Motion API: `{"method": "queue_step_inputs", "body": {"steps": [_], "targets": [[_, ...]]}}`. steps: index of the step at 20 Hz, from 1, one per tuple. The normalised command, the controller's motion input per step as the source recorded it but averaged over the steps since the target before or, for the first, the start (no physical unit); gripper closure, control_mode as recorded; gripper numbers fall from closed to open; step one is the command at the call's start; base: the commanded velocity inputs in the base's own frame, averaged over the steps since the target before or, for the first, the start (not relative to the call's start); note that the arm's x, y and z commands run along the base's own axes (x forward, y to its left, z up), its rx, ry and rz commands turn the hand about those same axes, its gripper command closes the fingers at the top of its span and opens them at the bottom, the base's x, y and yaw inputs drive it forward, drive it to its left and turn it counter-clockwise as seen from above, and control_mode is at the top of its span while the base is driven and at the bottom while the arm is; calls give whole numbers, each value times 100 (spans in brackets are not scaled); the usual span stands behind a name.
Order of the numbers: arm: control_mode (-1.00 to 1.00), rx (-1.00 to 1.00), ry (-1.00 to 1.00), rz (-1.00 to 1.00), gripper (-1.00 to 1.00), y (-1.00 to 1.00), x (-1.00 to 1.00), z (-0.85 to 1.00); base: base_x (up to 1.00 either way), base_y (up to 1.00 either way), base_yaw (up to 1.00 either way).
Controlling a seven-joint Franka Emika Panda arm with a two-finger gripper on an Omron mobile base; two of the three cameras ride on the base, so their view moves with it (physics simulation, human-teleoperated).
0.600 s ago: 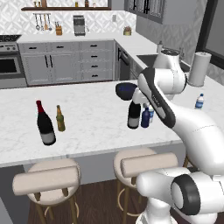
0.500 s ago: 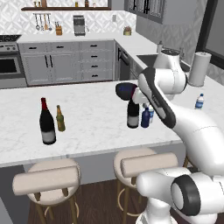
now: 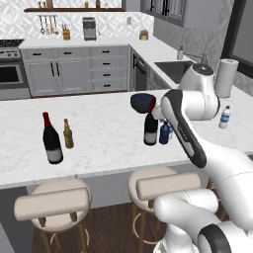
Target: Move the plastic bottles in the middle to the plastics group, and the glass bottles in the middle to the glass group.
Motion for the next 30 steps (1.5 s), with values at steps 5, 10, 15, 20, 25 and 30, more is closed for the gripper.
{"method": "queue_step_inputs", "body": {"steps": [5, 10, 15, 20, 25, 30], "targets": [[-100, 0, -13, 0, -100, -7, 57, 0, 0, 0, 0], [-100, 0, -4, 0, -100, -16, 74, 0, 0, 0, 0], [-100, 0, 1, 0, -100, -3, 72, 16, 0, 0, 0], [-100, 0, 1, 0, -100, -2, 55, 1, 0, 0, 0], [-100, 0, 0, 0, -100, -8, 43, -6, 0, 0, 0], [-100, -2, 0, 0, -100, 0, 47, -22, 0, 0, 0]]}}
